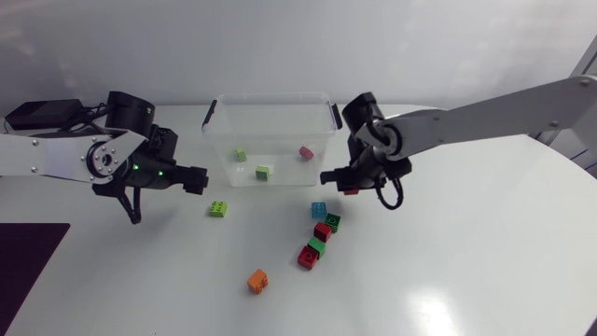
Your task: Place the duplo bricks in the container
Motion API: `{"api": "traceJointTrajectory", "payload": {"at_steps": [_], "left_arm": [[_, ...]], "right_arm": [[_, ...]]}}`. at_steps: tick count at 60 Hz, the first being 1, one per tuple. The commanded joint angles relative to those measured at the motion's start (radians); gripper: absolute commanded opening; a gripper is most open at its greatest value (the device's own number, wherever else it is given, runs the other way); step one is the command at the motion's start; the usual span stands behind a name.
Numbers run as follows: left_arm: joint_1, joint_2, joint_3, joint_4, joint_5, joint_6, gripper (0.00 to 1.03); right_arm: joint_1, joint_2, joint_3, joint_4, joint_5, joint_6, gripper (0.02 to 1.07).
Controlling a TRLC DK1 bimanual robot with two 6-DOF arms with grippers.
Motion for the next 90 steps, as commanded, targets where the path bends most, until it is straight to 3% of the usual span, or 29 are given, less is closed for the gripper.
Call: {"api": "traceJointTrajectory", "payload": {"at_steps": [1, 14, 34, 41, 47, 52, 68, 74, 83, 90], "left_arm": [[-0.026, 0.050, -0.021, -0.030, 0.005, -0.038, 0.92], [-0.078, 0.119, -0.004, -0.067, 0.069, -0.052, 0.92], [-0.110, 0.255, 0.064, -0.061, 0.071, -0.052, 0.91], [-0.125, 0.275, 0.068, -0.029, 0.064, -0.053, 0.79], [-0.141, 0.289, 0.073, 0.004, 0.049, -0.061, 0.51], [-0.147, 0.303, 0.085, 0.008, 0.043, -0.065, 0.22], [-0.188, 0.126, -0.013, 0.014, 0.017, -0.055, 0.17], [-0.191, 0.007, -0.055, 0.011, 0.008, -0.036, 0.16], [-0.180, -0.196, -0.068, -0.025, -0.017, -0.004, 0.16], [-0.176, -0.309, -0.028, -0.045, -0.017, 0.017, 0.17]], "right_arm": [[-0.013, -0.114, -0.018, -0.026, 0.013, -0.020, 0.31], [-0.014, -0.239, 0.034, -0.091, 0.019, -0.031, 0.31], [0.040, -0.266, 0.168, -0.120, 0.019, -0.031, 0.31], [0.058, -0.238, 0.217, -0.112, 0.019, -0.031, 0.31], [0.070, -0.193, 0.266, -0.091, 0.019, -0.039, 0.31], [0.083, -0.137, 0.321, -0.083, 0.019, -0.040, 0.32], [0.104, 0.057, 0.467, -0.040, 0.012, -0.069, 0.33], [0.110, 0.130, 0.527, -0.042, 0.010, -0.083, 0.45], [0.118, 0.167, 0.570, -0.054, 0.012, -0.089, 0.89], [0.121, 0.107, 0.528, -0.079, 0.012, -0.094, 0.91]]}}
